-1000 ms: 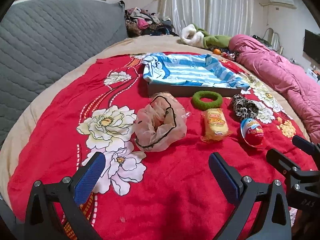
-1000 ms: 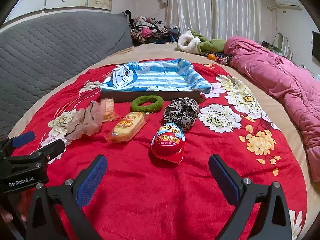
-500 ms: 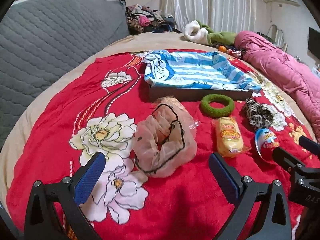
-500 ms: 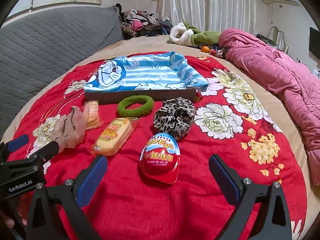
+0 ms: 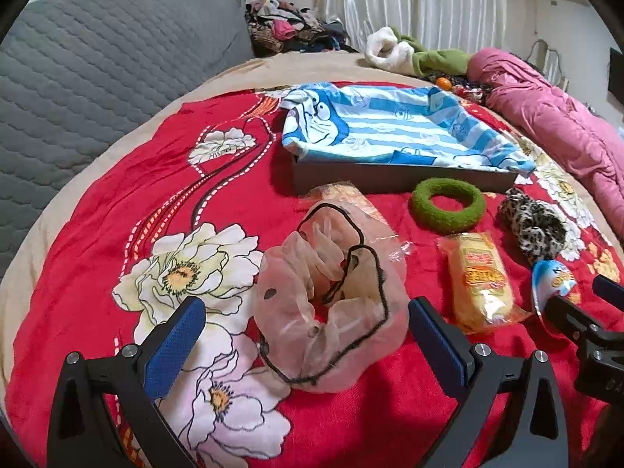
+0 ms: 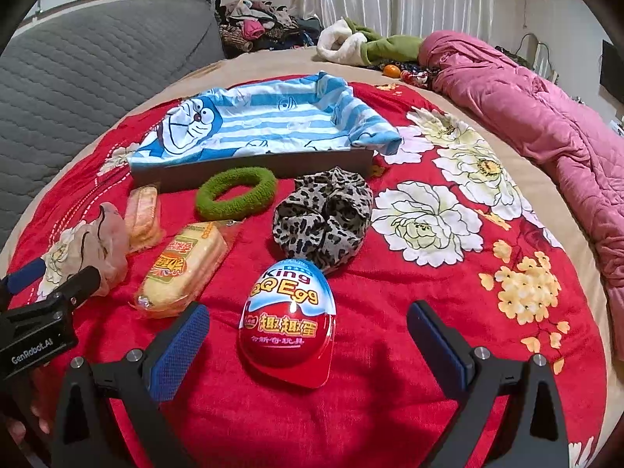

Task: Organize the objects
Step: 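Grasp the beige mesh scrunchie with the left tool while the right tool grasps the red egg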

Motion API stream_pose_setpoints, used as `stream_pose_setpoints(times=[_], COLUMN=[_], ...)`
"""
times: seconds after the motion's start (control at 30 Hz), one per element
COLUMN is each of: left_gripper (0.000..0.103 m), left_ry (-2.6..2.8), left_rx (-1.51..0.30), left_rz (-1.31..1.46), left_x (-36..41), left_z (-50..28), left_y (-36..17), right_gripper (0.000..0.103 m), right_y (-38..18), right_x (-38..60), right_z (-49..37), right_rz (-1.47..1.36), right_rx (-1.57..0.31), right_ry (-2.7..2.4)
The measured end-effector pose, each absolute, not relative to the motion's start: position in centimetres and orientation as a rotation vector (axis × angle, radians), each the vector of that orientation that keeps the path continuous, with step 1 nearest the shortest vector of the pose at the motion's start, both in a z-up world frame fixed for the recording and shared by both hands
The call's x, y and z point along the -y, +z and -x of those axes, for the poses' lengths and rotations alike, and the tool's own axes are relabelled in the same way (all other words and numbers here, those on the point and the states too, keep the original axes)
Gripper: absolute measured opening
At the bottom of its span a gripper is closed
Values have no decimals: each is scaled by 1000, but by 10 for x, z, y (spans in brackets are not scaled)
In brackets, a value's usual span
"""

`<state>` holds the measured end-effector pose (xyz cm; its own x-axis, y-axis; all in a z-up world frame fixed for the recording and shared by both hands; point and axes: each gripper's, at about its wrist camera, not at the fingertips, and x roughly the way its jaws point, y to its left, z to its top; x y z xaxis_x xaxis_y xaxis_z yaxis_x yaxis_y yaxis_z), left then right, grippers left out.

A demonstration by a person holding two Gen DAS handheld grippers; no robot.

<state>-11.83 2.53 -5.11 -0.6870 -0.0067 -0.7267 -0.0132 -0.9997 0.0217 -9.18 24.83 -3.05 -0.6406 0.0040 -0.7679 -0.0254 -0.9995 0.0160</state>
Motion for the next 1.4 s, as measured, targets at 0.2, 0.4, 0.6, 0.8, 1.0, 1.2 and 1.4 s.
stream_pose_setpoints(times=[0.2,0.4,0.6,0.8,1.0,1.2,1.4], left_gripper=[103,103,103,101,84,56,32], left_ry=[2877,2877,2872,2878,2816,2747,2720], left_rx=[-34,3,20,-9,23,26,29], left_rz=[1244,1258,1294,1308,1327,1348,1320], left_x=[-27,-22,-20,-22,-20,-24,-26], left_z=[126,131,135,135,136,136,134], left_y=[-57,-61,-66,-67,-69,-72,-71], right_gripper=[102,102,97,90,82,76,69], right_y=[-39,-43,-48,-49,-50,-51,-51], right_x=[-247,-245,-243,-242,-241,-242,-242], right_z=[101,105,110,111,110,110,108], right_rz=[1359,1371,1396,1404,1421,1429,1431], right_rx=[-51,-54,-62,-56,-72,-81,-97], right_ry=[2816,2821,2809,2811,2813,2814,2820])
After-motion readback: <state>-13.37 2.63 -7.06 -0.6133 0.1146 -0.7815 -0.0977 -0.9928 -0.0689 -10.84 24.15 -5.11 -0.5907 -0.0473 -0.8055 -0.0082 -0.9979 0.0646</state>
